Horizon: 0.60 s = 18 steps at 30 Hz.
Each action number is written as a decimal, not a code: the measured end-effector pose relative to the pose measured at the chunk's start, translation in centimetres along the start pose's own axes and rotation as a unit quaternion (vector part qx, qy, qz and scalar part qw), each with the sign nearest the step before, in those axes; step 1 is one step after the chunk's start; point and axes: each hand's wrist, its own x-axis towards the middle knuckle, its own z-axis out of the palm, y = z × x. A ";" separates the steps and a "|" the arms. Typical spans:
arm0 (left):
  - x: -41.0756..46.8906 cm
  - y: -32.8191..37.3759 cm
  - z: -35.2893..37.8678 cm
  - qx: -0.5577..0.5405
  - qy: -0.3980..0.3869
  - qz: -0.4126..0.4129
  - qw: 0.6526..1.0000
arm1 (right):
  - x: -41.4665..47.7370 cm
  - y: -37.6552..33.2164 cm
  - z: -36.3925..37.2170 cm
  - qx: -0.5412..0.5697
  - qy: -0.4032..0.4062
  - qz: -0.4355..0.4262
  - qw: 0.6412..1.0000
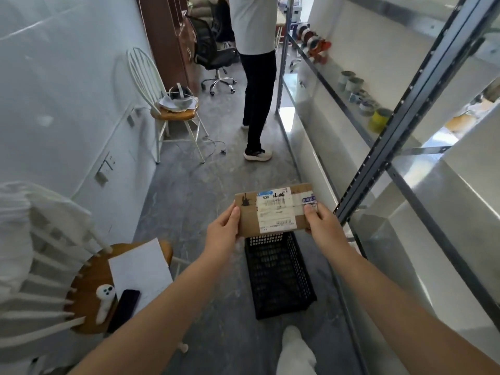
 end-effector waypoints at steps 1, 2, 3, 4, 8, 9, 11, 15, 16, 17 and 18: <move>0.7 0.1 0.7 0.006 0.008 -0.001 1.000 | 1.0 0.3 -0.2 0.001 -0.007 0.000 1.000; 1.4 0.2 1.4 0.010 0.012 -0.003 1.000 | 2.0 0.5 -0.5 0.002 -0.014 0.000 1.000; 2.0 0.3 2.2 0.010 0.014 -0.004 1.000 | 3.2 0.6 -0.8 0.005 -0.021 0.001 1.000; 2.6 0.5 3.0 0.007 0.018 -0.007 1.000 | 4.4 0.7 -1.2 0.009 -0.026 0.002 1.000; 5.3 1.2 6.2 0.002 0.053 -0.022 0.998 | 9.6 1.0 -2.7 0.016 -0.058 -0.005 0.998; 5.9 1.2 6.8 0.004 0.058 -0.023 0.998 | 10.6 1.2 -2.9 0.019 -0.068 -0.005 0.997; 7.3 1.2 8.2 0.016 0.061 -0.022 0.998 | 12.6 1.7 -3.1 0.026 -0.087 -0.001 0.996; 9.9 0.3 10.2 0.037 0.063 -0.022 0.997 | 16.2 3.1 -3.3 0.043 -0.115 0.015 0.992; 10.4 0.1 10.6 0.042 0.065 -0.024 0.997 | 17.0 3.5 -3.4 0.039 -0.121 0.020 0.992; 10.7 -0.1 10.8 0.045 0.068 -0.029 0.996 | 17.7 3.8 -3.3 0.037 -0.127 0.026 0.991; 11.0 -0.2 10.9 0.048 0.071 -0.034 0.996 | 18.3 4.1 -3.2 0.036 -0.133 0.031 0.990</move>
